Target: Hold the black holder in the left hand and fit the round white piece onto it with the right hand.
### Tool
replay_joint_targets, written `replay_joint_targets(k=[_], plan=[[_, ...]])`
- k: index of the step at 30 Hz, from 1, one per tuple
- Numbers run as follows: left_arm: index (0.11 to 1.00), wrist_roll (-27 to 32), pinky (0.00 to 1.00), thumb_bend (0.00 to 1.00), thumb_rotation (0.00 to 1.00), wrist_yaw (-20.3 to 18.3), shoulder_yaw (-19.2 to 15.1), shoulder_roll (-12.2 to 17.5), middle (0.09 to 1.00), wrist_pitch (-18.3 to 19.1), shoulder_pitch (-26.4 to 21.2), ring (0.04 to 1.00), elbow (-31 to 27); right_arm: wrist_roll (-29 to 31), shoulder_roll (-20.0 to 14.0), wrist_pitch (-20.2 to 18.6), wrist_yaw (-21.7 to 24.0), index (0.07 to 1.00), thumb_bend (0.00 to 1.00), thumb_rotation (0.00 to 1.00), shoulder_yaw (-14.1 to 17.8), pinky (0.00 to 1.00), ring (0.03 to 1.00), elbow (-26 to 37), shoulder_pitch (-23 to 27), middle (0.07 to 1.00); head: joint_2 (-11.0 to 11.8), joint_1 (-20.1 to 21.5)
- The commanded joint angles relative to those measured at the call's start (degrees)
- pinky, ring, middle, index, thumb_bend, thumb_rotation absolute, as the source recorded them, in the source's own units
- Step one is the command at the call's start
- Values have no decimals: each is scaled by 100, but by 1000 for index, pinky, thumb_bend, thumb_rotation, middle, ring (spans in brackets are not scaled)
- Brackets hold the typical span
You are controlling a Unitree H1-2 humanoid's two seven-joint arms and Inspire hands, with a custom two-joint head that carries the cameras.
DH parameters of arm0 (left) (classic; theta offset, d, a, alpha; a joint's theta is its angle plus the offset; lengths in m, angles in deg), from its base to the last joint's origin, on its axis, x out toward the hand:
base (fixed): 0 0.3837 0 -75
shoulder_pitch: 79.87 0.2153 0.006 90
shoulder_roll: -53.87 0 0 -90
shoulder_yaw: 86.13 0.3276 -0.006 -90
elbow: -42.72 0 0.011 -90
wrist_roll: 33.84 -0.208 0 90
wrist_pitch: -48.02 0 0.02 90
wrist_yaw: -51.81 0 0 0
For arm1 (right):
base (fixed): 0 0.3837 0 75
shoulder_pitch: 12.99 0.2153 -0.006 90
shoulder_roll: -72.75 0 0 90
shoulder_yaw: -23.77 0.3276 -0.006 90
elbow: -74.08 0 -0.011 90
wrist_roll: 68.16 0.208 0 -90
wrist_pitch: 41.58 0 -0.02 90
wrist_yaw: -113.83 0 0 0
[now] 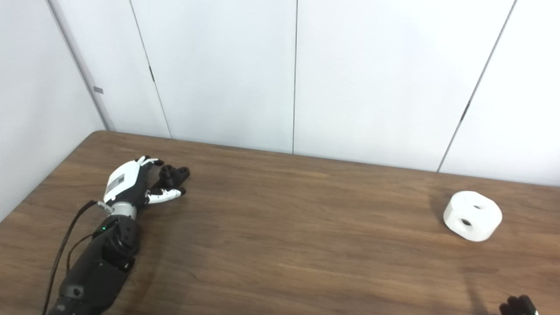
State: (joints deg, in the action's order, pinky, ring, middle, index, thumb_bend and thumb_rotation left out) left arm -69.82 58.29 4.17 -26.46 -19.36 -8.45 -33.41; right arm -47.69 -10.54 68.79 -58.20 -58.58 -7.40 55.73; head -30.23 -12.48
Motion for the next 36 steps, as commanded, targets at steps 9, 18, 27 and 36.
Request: replay_joint_targets(k=[9,18,27,36], plan=[[814,-75,970,807,354,140,74,282,961,9,-287,1000,126,-92,238,-349,-104,972,686,894,-116,972,979,-354,12,974,-28,17],[775,-49,938,795,342,161,100,295,941,-20,-298,998,249,-67,209,-413,-116,966,674,889,-100,975,992,-351,26,979,-33,-13],[752,-86,945,785,341,192,145,350,934,6,-276,993,346,-105,192,-383,-108,987,642,909,-100,999,997,-369,22,988,-56,7],[699,-48,959,791,319,259,127,315,928,10,-283,989,377,-105,170,-375,-92,969,658,904,-88,997,991,-387,31,981,-76,0]])
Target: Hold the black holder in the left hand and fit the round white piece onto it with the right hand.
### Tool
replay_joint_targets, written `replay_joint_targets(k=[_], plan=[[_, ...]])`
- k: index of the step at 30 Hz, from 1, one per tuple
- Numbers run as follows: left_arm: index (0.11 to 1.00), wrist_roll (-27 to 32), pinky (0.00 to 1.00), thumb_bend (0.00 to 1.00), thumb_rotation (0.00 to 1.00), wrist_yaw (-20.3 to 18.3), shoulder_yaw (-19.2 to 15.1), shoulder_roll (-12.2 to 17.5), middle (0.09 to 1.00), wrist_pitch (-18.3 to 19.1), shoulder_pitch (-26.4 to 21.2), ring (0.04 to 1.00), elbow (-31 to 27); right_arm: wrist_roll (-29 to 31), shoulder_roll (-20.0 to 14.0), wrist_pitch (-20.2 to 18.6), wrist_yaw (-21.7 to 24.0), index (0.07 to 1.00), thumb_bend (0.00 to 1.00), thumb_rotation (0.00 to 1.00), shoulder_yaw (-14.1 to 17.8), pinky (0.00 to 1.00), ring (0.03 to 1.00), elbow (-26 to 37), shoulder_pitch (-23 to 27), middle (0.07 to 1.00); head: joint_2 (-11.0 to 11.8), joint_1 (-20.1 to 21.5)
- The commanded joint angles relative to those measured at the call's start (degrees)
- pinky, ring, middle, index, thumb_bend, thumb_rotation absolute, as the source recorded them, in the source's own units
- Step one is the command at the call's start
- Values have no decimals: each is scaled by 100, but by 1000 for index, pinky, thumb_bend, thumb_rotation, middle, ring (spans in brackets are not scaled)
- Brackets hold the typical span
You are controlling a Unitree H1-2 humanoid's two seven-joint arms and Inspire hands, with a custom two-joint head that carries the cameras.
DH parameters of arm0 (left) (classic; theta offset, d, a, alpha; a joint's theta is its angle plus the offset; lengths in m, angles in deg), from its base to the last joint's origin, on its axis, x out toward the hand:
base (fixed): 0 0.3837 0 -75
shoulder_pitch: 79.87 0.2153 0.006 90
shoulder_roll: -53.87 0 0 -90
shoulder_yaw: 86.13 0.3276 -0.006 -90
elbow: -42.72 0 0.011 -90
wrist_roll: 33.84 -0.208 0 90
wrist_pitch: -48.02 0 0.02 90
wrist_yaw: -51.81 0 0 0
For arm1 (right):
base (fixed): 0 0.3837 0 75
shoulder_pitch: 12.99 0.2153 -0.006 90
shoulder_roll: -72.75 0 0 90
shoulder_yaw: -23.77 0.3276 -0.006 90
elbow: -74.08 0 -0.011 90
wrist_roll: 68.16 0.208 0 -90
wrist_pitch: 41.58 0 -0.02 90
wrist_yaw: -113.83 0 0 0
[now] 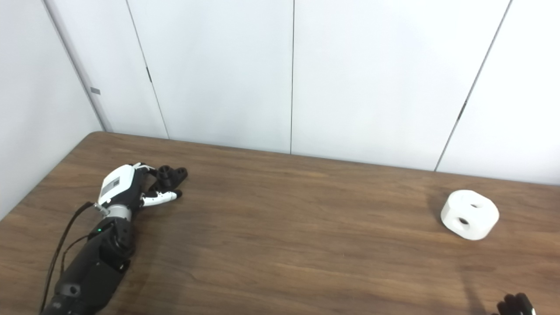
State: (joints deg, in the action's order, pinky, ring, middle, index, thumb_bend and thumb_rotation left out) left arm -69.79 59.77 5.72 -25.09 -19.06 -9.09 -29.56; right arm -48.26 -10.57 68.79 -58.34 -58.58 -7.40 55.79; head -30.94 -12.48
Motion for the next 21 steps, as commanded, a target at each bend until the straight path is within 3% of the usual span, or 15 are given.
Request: replay_joint_targets(k=[1,6,13,15,21], plan=[[694,-47,961,792,321,118,-23,177,927,-22,-223,989,5,-46,177,-391,-85,971,651,905,-88,991,989,-371,22,980,-6,0],[670,-47,979,790,307,136,-6,176,922,-5,-209,988,-44,-71,176,-354,-89,976,645,909,-78,999,996,-397,27,982,-19,-9],[593,124,984,775,183,310,-110,132,898,-227,-168,976,-53,-127,188,-333,-103,984,623,931,-82,1000,1000,-361,15,989,-30,4],[512,192,990,576,93,365,-156,117,891,-346,-160,974,-20,-121,197,-345,-113,983,619,928,-79,1000,1000,-346,10,988,-30,4],[487,348,975,520,50,439,-185,112,862,-580,-145,963,33,-150,202,-390,-146,971,645,927,-72,991,998,-330,-2,985,-46,21]])
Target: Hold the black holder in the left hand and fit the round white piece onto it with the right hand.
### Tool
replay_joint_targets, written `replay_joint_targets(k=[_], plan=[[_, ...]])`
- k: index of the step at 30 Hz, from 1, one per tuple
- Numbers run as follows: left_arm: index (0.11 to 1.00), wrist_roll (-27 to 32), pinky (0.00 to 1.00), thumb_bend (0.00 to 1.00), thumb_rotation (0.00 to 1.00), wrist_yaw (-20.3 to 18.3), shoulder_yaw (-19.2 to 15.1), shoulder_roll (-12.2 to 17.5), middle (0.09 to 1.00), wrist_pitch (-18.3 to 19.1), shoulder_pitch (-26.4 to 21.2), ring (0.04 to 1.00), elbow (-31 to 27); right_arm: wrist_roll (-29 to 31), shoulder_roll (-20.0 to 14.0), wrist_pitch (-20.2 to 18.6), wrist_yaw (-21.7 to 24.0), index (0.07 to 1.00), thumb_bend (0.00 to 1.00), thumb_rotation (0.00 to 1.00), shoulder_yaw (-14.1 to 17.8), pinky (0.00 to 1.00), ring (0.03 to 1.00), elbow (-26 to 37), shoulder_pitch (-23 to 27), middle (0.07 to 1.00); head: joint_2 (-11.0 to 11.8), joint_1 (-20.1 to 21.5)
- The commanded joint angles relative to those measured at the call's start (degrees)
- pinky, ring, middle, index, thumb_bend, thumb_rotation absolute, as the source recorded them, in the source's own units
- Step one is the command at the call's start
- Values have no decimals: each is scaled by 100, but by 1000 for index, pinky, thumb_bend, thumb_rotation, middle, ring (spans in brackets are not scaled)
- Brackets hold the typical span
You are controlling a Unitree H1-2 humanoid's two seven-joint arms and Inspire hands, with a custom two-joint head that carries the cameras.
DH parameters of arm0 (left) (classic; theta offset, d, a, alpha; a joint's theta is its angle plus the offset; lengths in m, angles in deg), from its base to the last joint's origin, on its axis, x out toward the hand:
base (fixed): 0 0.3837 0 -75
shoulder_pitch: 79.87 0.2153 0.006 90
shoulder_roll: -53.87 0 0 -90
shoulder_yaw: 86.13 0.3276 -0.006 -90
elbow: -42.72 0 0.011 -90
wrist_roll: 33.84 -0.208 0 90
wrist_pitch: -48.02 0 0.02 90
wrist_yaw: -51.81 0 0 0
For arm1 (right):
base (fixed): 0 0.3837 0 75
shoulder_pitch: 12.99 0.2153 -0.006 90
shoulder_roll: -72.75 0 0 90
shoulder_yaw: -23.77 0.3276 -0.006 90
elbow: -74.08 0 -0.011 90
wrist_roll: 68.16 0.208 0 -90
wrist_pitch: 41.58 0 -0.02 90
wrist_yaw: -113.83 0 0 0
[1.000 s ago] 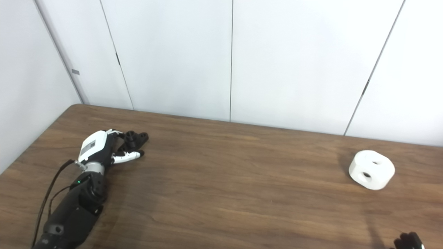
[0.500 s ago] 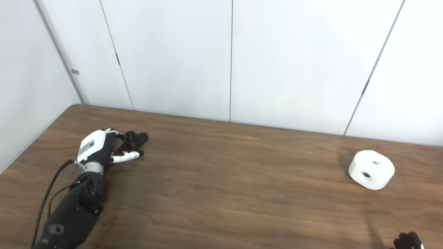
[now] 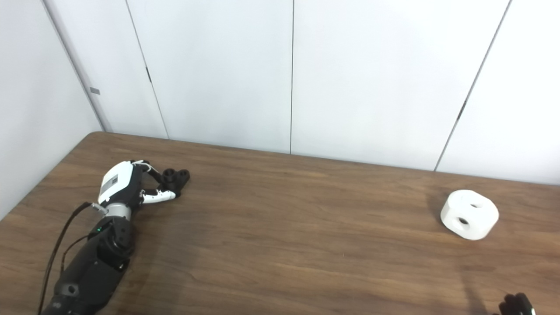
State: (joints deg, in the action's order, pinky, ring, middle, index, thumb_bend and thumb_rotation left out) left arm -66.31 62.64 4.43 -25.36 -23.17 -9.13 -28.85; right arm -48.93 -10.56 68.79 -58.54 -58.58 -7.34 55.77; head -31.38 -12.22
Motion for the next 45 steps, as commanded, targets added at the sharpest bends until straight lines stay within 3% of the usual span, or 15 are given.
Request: replay_joint_targets(k=[1,15,23,32,36,41,45], plan=[[486,15,973,519,48,156,-57,140,858,-193,-140,960,-35,-83,202,-386,-127,970,646,926,-73,983,998,-334,0,985,1,-7],[486,-74,941,518,42,-35,233,235,834,-207,-79,920,-211,-219,219,-398,-219,965,665,942,-60,964,999,-333,20,979,-16,11],[487,-70,905,519,43,-21,360,75,825,-128,39,908,-445,-206,236,-389,-231,971,624,912,-76,976,1000,-434,61,989,59,174],[487,46,884,519,46,-359,426,-317,835,111,417,915,-1392,-236,232,-320,-206,961,595,899,-95,946,1000,-463,90,981,30,259],[487,-205,914,519,46,-561,755,-306,837,-5,665,906,-1848,-357,231,-289,-233,953,610,903,-100,982,999,-457,87,971,-10,325],[486,-404,959,519,47,-727,944,-331,841,-22,917,903,-2321,-509,269,-382,-326,943,610,909,-98,996,998,-309,65,961,-125,404],[486,-534,932,519,45,-930,1031,-412,841,71,1118,907,-2702,-473,256,-407,-314,936,612,906,-124,992,998,-248,39,958,-222,486]])
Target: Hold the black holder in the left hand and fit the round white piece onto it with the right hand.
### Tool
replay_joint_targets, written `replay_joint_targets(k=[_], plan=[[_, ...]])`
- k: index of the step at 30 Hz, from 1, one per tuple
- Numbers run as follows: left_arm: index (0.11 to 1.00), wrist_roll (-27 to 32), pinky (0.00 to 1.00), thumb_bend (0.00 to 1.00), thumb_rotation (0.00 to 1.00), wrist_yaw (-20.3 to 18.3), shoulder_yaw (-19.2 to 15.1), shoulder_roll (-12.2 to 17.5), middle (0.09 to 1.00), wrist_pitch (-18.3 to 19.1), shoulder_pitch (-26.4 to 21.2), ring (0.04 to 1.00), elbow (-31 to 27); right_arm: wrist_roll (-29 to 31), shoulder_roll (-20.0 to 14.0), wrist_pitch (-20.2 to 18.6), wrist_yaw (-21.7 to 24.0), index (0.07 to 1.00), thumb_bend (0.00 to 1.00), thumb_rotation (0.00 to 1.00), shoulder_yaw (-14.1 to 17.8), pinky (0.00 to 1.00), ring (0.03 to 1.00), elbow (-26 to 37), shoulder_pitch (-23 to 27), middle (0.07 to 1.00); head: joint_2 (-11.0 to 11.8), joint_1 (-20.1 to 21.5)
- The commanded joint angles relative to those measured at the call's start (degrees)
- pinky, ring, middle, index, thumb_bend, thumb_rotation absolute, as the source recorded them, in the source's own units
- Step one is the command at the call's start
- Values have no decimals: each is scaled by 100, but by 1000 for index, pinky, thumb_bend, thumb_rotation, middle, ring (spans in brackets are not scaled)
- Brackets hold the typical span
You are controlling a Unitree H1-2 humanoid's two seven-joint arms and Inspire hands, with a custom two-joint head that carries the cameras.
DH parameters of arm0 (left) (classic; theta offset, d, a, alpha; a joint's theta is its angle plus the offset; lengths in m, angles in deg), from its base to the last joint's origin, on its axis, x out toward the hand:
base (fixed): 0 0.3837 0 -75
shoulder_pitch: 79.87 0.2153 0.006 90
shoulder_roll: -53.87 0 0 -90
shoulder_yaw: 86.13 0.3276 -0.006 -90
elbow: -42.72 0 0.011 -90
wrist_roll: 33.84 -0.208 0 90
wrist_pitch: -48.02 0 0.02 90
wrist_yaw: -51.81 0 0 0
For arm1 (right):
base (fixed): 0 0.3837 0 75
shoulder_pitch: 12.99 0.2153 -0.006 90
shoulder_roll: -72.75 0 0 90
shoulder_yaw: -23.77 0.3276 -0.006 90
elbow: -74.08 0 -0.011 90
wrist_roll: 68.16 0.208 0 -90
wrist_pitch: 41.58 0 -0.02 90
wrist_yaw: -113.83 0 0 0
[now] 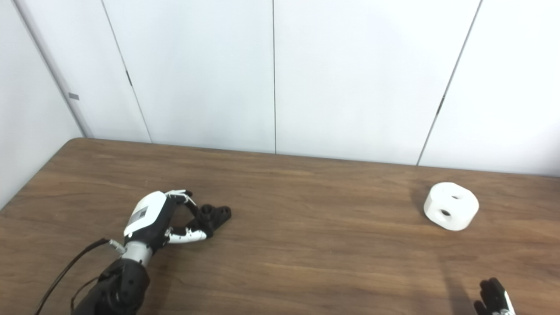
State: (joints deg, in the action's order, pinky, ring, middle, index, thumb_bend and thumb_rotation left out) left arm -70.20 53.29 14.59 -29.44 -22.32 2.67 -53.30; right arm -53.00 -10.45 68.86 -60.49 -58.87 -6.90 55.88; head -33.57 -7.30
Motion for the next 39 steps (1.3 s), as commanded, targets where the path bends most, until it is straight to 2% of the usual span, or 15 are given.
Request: replay_joint_targets(k=[1,4,8,11,17,22,28,34,39], plan=[[486,-208,924,519,45,-36,55,-13,841,-27,-8,907,-344,-38,243,-421,-114,934,616,902,-100,991,999,-272,19,958,-38,27],[486,-361,903,519,45,-77,153,-33,839,-144,144,900,-571,-74,249,-436,-139,926,629,887,-106,979,997,-187,-6,955,-171,130],[486,-380,949,519,43,-110,206,-74,851,-362,317,913,-798,-187,249,-503,-221,926,629,898,-132,985,986,-71,-36,944,-296,268],[486,-449,957,519,43,-88,270,-43,861,-700,475,920,-927,-227,244,-520,-260,921,615,900,-163,988,985,6,-72,938,-377,370],[485,-533,973,520,46,-372,440,-49,845,-1080,770,915,-1263,-259,222,-616,-303,916,594,891,-238,994,995,172,-120,952,-534,519],[485,-722,983,520,46,-524,649,-197,859,-1286,959,928,-1497,-327,200,-702,-348,918,599,911,-284,985,1000,282,-136,961,-659,624],[484,-721,975,520,46,-508,713,-454,864,-1548,1107,928,-1520,-465,236,-852,-448,911,610,925,-305,979,991,445,-168,955,-773,729],[484,-740,953,520,47,-560,893,-613,850,-1867,1298,913,-1443,-505,236,-1097,-537,907,619,928,-356,989,989,696,-188,950,-990,970],[485,-767,965,520,47,-542,993,-707,847,-2053,1375,914,-1322,-529,236,-1211,-582,903,630,933,-379,1000,987,799,-211,944,-1047,1109]])
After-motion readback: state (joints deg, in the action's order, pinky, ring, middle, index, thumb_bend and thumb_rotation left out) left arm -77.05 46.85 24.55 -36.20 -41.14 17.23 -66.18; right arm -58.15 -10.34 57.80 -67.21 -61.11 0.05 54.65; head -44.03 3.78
